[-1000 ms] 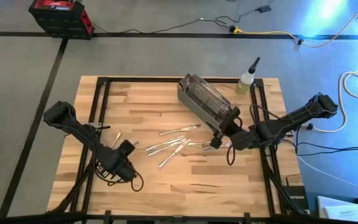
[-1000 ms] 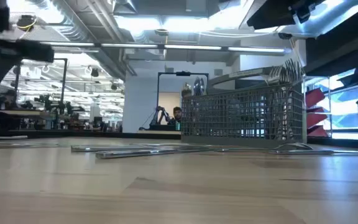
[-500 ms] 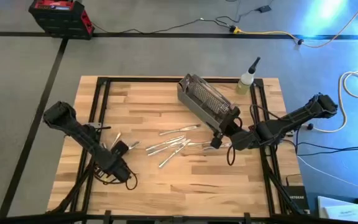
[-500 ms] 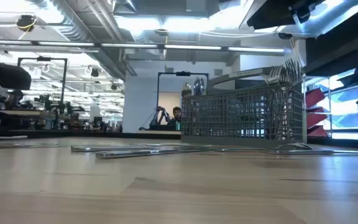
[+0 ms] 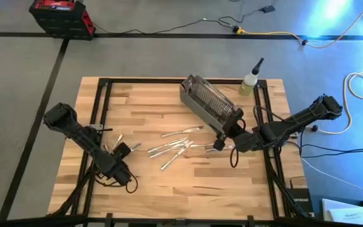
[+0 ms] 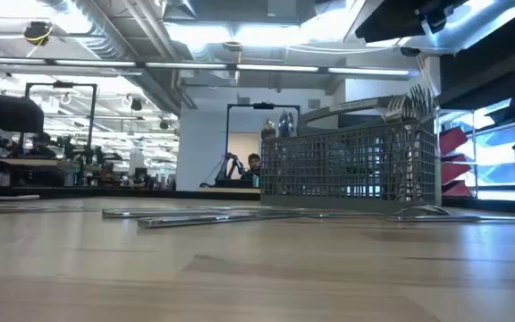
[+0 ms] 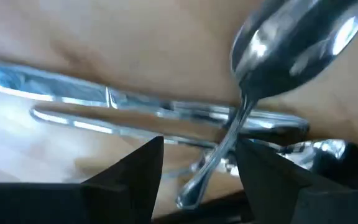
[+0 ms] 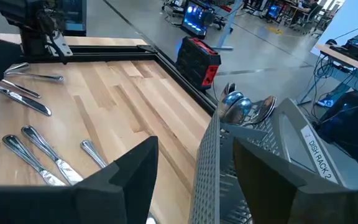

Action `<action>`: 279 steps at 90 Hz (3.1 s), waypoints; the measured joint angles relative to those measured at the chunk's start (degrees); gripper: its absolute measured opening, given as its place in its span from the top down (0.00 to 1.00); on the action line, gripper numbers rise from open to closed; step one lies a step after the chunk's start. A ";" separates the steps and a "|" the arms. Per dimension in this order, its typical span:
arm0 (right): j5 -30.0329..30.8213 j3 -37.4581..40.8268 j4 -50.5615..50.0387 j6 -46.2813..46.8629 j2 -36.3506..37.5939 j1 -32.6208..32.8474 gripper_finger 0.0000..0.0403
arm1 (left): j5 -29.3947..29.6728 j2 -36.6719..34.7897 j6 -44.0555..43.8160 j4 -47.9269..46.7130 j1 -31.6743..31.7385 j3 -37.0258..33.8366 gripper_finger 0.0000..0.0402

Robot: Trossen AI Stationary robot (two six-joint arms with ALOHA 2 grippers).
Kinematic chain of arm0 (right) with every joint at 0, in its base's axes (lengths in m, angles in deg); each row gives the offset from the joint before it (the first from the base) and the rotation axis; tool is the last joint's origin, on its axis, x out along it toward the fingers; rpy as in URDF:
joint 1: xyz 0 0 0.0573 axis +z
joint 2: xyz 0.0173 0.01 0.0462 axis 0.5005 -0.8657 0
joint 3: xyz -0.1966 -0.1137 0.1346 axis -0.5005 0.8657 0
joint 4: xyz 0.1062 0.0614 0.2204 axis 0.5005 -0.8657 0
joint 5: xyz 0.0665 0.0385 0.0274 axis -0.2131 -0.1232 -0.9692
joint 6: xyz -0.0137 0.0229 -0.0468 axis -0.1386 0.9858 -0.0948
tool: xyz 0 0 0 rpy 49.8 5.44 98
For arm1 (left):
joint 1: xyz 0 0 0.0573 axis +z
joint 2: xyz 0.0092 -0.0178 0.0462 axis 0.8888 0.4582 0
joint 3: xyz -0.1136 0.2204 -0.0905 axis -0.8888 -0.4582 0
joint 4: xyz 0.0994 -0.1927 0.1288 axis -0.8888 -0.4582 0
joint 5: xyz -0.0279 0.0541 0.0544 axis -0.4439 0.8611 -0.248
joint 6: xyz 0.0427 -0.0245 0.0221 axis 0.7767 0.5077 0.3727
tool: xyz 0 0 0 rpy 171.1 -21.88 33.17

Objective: Sort silverware
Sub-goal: Put the silver spoon into the gray silverware organizer

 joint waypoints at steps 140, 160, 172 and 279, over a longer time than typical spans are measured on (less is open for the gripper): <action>1.03 0.00 -0.31 -0.01 -0.07 0.00 0.53 | 1.53 -1.90 2.27 7.98 0.55 -3.44 0.57; 1.03 0.00 -0.36 -0.03 -0.07 0.00 0.53 | -0.28 -1.86 2.42 8.23 0.59 -3.52 0.76; 1.03 0.00 -0.36 -0.02 -0.07 0.00 0.53 | -0.78 -1.80 2.47 8.29 0.91 -3.53 0.87; -6.97 0.00 6.84 -3.02 11.85 13.46 0.53 | 31.83 -2.07 14.99 53.43 28.60 6.76 1.00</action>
